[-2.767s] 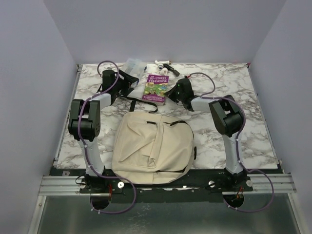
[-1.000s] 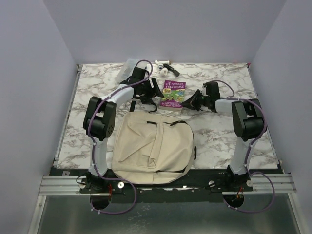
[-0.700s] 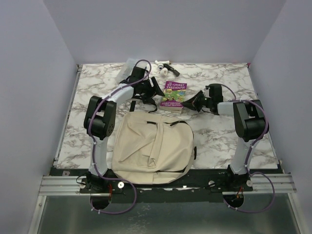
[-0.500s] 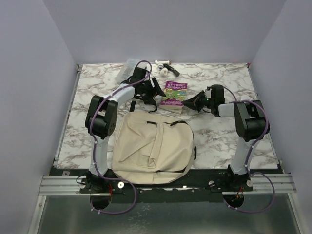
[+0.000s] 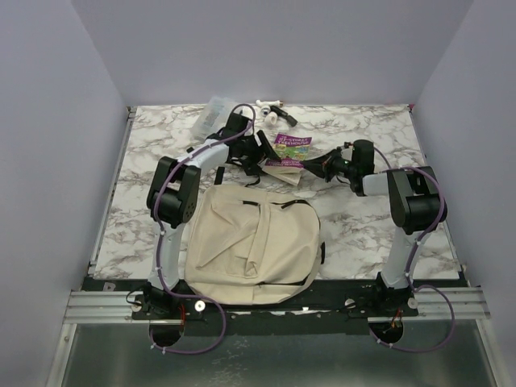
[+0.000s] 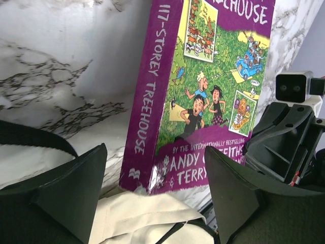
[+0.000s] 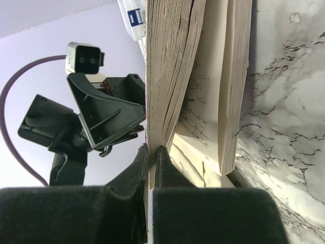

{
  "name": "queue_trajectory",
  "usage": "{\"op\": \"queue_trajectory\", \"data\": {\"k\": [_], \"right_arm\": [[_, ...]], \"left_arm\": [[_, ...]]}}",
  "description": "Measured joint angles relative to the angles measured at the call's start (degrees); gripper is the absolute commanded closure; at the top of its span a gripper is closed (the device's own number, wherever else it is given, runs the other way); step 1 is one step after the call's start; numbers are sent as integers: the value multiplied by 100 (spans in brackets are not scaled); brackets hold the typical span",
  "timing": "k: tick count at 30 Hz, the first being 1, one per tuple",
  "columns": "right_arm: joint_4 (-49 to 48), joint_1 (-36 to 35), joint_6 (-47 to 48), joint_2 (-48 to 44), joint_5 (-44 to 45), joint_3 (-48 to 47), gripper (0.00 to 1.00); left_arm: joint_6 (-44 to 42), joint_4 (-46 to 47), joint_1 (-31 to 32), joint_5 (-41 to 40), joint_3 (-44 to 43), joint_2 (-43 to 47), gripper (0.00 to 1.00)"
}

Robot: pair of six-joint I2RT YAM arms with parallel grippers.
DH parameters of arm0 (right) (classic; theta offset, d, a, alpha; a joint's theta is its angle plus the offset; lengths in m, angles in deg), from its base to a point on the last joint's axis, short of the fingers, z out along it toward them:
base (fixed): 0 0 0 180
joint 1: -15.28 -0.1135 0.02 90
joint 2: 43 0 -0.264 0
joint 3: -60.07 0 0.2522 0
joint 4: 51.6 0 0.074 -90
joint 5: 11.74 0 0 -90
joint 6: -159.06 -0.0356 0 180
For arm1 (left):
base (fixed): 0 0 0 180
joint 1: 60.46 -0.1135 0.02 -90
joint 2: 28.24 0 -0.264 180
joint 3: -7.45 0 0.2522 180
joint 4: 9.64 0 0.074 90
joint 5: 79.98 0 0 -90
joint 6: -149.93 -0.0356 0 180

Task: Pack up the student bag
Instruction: Pick up the book from the center of the board.

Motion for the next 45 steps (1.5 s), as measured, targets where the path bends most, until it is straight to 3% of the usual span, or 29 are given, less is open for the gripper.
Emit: {"op": "queue_trajectory", "data": {"k": [3,8,10,12,16,18,23,29,34,40,45], "right_arm": [[-111,0,-72,0,-24,44,100],[-236,22,-44,-2,-28,245,99],[-240,50,57,-7,-28,345,89],[-70,68,352,-50,-50,382,71],[1360,48,1757,-612,179,225,45],[2081,17,2468,-1060,501,101,37],[3550,-59,4009,-2411,1432,-181,23],[4465,-341,4983,-3434,1880,-442,10],[4835,-437,5309,-3936,1475,-1071,7],[4806,-433,5353,-3891,407,-2312,2],[4387,-752,5071,-3587,-619,-2649,1]], "left_arm": [[140,79,13,170,9,-68,45],[352,612,-15,352,328,2,84],[374,787,-17,435,415,48,95],[374,892,-13,492,479,162,100],[184,935,22,448,726,564,100],[37,909,24,407,916,826,100],[-623,448,24,291,1185,1727,100],[-1744,-369,20,271,1274,3202,100],[-2710,-1049,57,378,1572,4387,100],[-3467,-1773,160,791,2522,5685,100],[-3716,-1982,175,1497,3071,6463,100]]}}
